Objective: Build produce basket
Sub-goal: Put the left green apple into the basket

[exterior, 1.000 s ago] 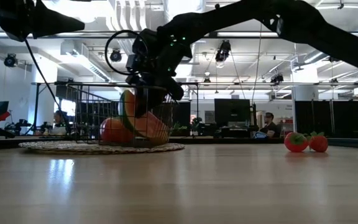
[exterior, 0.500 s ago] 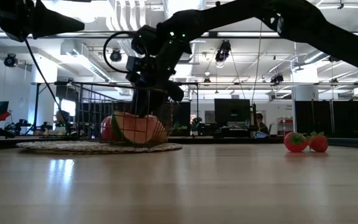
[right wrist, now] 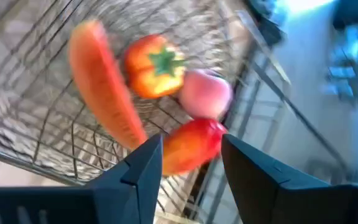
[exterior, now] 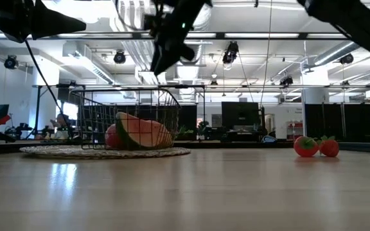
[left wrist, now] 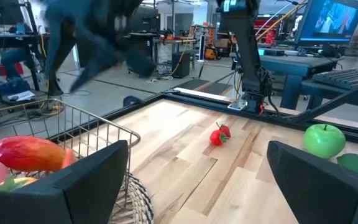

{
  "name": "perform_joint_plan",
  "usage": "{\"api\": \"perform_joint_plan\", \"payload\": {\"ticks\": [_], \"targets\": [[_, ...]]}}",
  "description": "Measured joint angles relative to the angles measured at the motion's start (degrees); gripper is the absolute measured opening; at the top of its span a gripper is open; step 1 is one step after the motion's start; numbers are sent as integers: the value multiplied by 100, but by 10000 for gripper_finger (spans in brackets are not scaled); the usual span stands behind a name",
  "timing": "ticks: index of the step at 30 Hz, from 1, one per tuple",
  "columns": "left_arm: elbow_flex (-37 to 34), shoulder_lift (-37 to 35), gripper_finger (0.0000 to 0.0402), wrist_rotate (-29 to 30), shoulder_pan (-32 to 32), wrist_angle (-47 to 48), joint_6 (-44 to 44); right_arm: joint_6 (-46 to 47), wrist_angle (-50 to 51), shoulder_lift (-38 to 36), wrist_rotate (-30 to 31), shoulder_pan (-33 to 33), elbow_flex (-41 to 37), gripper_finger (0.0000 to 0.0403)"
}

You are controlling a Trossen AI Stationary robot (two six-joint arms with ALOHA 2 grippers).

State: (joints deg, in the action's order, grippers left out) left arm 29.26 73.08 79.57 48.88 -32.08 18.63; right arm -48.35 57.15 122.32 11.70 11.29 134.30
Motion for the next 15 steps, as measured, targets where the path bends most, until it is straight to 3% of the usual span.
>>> {"api": "perform_joint_plan", "payload": {"ticks": [5, 9, 11, 15], "targets": [[0, 0, 368, 12, 1, -2, 1, 819, 530, -615, -81, -114, -11, 130], [0, 0, 368, 26, 18, -2, 13, 1626, 1125, -1053, -932, -135, -243, 108], [0, 0, 368, 26, 26, 0, 15, 1927, 1308, -1288, -1381, -168, -613, 95], [0, 0, 368, 26, 31, 0, 19, 2345, 1187, -1872, -1516, -435, -1825, 69]]}}
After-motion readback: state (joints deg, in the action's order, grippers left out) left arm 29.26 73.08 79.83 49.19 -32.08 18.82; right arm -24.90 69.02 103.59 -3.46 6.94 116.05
